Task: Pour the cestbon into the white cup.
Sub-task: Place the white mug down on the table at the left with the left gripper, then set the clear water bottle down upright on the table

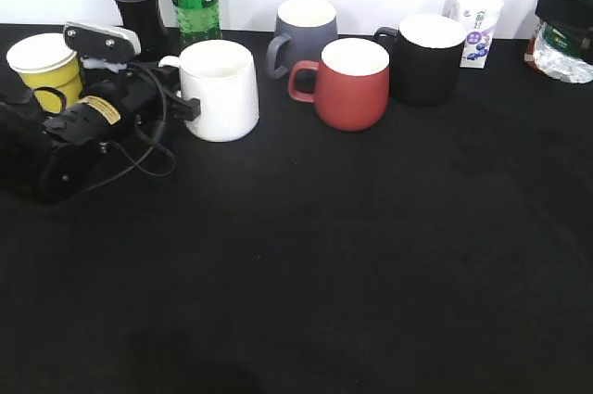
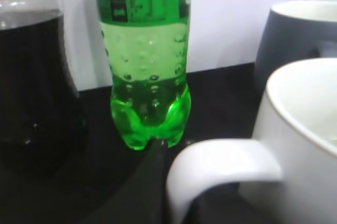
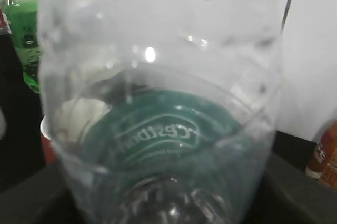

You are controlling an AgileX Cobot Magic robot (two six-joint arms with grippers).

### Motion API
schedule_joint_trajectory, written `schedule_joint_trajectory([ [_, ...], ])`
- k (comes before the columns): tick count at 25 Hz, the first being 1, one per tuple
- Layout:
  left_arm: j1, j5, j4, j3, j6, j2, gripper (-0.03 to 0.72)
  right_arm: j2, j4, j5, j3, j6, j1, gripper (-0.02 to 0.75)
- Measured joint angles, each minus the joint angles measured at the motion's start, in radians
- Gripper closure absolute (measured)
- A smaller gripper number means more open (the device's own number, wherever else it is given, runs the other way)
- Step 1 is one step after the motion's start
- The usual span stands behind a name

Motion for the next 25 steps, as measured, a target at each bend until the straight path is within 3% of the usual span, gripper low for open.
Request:
schedule_joint_trajectory([
  [1, 0.000, 0.000, -0.001, -0.001, -0.006, 0.000, 0.606, 0.000, 0.000, 0.000, 0.000, 0.000, 0.000, 0.248],
  [4, 0.000, 0.020, -0.001, -0.002, -0.013, -0.008, 0.388, 0.000, 0.001, 0.000, 0.000, 0.000, 0.000, 0.248],
  [6, 0.001, 0.032, -0.002, 0.036, -0.013, -0.042, 0.344, 0.000, 0.007, 0.000, 0.000, 0.000, 0.000, 0.248],
  [10, 0.001, 0.030, 0.004, 0.185, -0.015, -0.149, 0.336, 0.003, 0.105, 0.008, 0.000, -0.042, 0.000, 0.248],
  [14, -0.015, 0.029, 0.049, 0.397, -0.049, -0.371, 0.336, 0.181, 0.373, -0.009, -0.001, -0.321, 0.000, 0.248],
  [17, -0.075, 0.028, 0.088, 0.453, -0.051, -0.541, 0.336, 0.443, 0.561, -0.199, -0.026, -0.503, 0.000, 0.248],
  [20, -0.117, 0.107, 0.107, 0.453, -0.054, -0.617, 0.336, 0.629, 0.590, -0.249, -0.114, -0.539, 0.000, 0.248],
  [25, -0.118, 0.173, 0.136, 0.453, -0.054, -0.618, 0.339, 0.685, 0.590, -0.253, -0.160, -0.555, 0.000, 0.241],
])
